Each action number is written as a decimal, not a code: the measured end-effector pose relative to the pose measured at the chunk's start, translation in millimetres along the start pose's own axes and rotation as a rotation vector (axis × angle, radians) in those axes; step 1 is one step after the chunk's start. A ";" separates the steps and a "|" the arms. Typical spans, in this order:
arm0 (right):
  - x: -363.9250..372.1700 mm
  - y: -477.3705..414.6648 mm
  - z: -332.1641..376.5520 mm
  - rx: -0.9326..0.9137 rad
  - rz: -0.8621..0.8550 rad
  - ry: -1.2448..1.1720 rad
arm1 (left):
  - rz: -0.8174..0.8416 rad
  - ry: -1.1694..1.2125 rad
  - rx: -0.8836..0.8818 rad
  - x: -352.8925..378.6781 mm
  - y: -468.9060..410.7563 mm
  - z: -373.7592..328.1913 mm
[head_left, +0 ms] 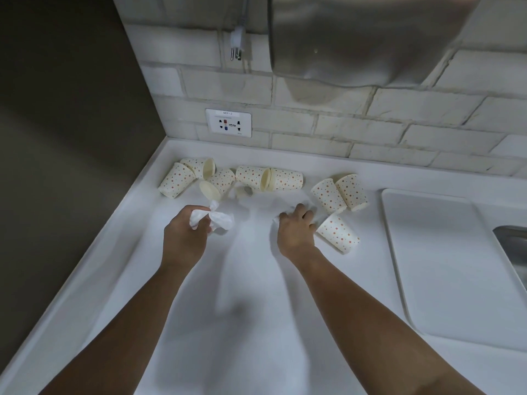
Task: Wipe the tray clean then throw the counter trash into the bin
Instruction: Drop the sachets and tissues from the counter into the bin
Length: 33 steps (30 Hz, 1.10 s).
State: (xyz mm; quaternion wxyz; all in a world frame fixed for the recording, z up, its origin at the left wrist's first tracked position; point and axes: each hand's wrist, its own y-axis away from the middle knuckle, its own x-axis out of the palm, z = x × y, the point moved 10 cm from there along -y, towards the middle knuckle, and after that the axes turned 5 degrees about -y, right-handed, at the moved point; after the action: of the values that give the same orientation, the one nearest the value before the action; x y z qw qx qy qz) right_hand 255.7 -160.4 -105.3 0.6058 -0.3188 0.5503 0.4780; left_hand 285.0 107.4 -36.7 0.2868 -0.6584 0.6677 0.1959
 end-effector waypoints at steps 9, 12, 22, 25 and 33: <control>5.6 -4.8 45.0 -0.274 0.010 -0.210 | -0.009 0.036 0.026 -1.5 4.6 3.6; 9.8 -16.6 73.0 -0.323 0.024 -0.215 | -0.017 0.044 0.014 -4.4 5.2 10.1; 5.8 -56.9 131.9 -0.495 0.026 -0.032 | -0.043 0.031 -0.112 -9.4 -9.9 26.5; 15.2 -68.4 123.5 -0.448 0.138 0.029 | -0.027 0.050 -0.105 -5.7 -13.3 23.6; 9.0 -57.1 102.2 -0.486 0.022 -0.035 | 0.045 -0.005 -0.023 17.8 -35.3 -1.1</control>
State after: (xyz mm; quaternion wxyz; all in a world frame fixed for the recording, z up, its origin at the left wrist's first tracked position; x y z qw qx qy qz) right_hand 345.2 -84.5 -102.5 0.5154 -0.4408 0.4121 0.6085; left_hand 320.4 91.1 -43.3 0.2764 -0.6460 0.6793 0.2118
